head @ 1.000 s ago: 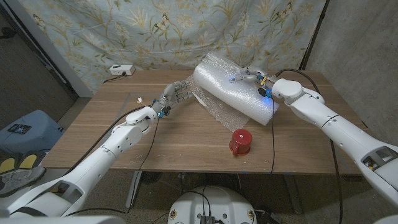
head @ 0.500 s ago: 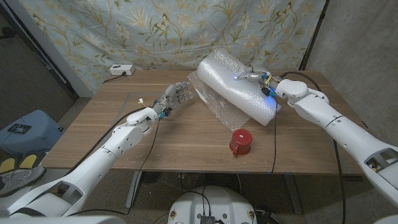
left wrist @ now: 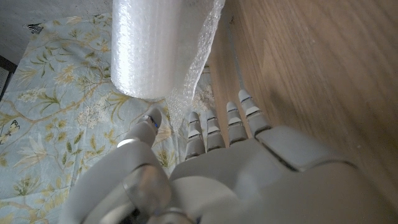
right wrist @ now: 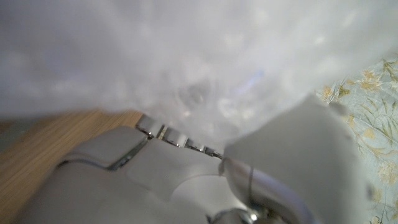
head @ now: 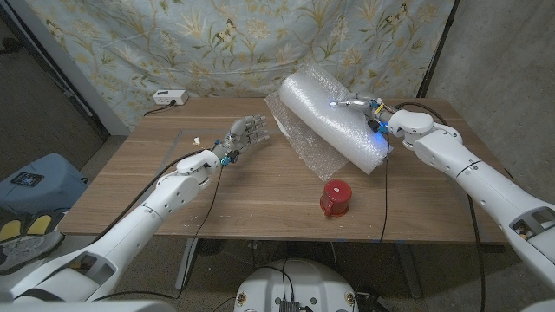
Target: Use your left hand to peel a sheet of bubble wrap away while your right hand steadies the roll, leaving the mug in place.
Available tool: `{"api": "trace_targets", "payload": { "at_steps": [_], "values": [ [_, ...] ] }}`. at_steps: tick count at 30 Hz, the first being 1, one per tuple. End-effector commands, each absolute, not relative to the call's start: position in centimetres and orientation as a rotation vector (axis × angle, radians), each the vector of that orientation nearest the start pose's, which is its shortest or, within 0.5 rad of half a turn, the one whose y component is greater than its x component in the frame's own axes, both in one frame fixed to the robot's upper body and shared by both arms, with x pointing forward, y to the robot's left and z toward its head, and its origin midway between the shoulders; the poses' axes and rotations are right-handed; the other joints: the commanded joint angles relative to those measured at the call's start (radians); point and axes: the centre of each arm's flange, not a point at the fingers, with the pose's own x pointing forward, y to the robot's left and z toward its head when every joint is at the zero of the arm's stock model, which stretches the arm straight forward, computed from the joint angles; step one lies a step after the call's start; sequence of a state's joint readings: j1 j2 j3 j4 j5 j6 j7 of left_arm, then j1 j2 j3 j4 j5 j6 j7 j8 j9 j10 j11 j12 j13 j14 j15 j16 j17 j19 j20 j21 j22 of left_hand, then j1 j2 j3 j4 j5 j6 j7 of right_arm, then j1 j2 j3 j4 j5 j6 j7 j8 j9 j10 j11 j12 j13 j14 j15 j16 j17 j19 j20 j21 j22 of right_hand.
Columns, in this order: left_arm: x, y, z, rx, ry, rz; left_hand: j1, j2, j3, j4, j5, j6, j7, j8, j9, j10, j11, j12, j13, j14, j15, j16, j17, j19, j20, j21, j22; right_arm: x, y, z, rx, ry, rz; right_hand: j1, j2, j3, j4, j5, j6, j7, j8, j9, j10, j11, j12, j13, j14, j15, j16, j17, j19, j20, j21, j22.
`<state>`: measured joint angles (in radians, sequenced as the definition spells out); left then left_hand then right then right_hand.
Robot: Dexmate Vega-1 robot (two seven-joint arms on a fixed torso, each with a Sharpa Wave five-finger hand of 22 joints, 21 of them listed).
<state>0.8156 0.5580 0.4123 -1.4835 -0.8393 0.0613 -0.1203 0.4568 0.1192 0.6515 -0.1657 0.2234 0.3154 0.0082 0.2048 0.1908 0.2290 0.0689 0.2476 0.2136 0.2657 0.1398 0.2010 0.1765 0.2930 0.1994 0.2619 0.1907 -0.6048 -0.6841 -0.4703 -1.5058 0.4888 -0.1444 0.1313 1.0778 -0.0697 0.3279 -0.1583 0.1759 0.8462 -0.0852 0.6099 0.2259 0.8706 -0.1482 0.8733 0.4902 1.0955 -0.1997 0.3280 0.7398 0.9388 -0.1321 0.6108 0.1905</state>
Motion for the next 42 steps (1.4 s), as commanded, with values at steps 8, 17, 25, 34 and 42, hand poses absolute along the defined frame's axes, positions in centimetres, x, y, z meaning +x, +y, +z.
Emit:
{"api": "trace_targets", "payload": {
  "at_steps": [8,17,25,34,42],
  "values": [
    [65.8,20.8,-2.0,-0.263,-0.235,-0.447,0.064,-0.046,-0.015,-0.021,0.003,0.032,0.021,0.007,-0.001,0.059,0.0,0.018,0.0,0.057,-0.011,0.01,0.003,0.073,0.007,0.022,0.001,64.1,-25.5,10.0,-0.317,-0.471,0.368,0.072,0.065,-0.008,0.001,0.006,0.011,0.0,-0.004,0.002,0.01,0.002,-0.001,0.004,0.011,-0.034,-0.007,0.003,-0.009,-0.013,0.012,0.002],
    [66.4,18.4,-1.2,-0.257,-0.185,-0.49,0.108,-0.082,-0.032,-0.02,-0.003,0.066,0.036,0.013,-0.001,0.093,0.007,0.027,0.005,0.097,-0.011,0.015,0.004,0.119,0.01,0.034,0.002,63.8,-25.0,10.1,-0.279,-0.47,0.385,0.078,0.068,-0.012,0.0,0.006,0.013,0.0,-0.007,0.002,0.01,0.005,-0.003,0.006,0.011,-0.035,-0.01,0.004,-0.011,-0.013,0.016,0.002],
    [66.5,16.6,-0.5,-0.226,-0.154,-0.513,0.136,-0.1,-0.04,-0.021,-0.006,0.072,0.046,0.012,-0.001,0.111,0.01,0.031,0.007,0.119,-0.005,0.018,0.004,0.14,0.01,0.04,0.003,63.8,-24.3,9.9,-0.259,-0.47,0.397,0.079,0.072,-0.016,0.002,0.005,0.014,0.003,-0.009,0.003,0.009,0.002,-0.004,0.008,0.012,-0.034,-0.012,0.006,-0.014,-0.013,0.02,0.002],
    [66.7,14.8,-0.2,-0.205,-0.143,-0.551,0.169,-0.118,-0.047,-0.021,-0.008,0.077,0.053,0.01,-0.001,0.124,0.014,0.033,0.011,0.141,-0.002,0.02,0.005,0.17,0.01,0.05,0.004,63.6,-23.8,9.9,-0.222,-0.465,0.41,0.086,0.074,-0.02,0.0,0.004,0.013,0.003,-0.013,0.003,0.009,0.002,-0.006,0.01,0.013,-0.035,-0.014,0.008,-0.015,-0.012,0.024,0.002],
    [66.7,13.9,-0.1,-0.196,-0.13,-0.561,0.222,-0.129,-0.058,-0.018,-0.009,0.116,0.056,0.019,0.0,0.163,0.008,0.045,0.016,0.177,-0.009,0.027,0.008,0.216,-0.001,0.066,0.007,63.4,-23.5,9.3,-0.168,-0.452,0.421,0.087,0.076,-0.023,0.002,0.004,0.013,0.003,-0.015,0.004,0.013,0.001,-0.007,0.01,0.013,-0.034,-0.015,0.012,-0.017,-0.012,0.028,0.001]
  ]
}}
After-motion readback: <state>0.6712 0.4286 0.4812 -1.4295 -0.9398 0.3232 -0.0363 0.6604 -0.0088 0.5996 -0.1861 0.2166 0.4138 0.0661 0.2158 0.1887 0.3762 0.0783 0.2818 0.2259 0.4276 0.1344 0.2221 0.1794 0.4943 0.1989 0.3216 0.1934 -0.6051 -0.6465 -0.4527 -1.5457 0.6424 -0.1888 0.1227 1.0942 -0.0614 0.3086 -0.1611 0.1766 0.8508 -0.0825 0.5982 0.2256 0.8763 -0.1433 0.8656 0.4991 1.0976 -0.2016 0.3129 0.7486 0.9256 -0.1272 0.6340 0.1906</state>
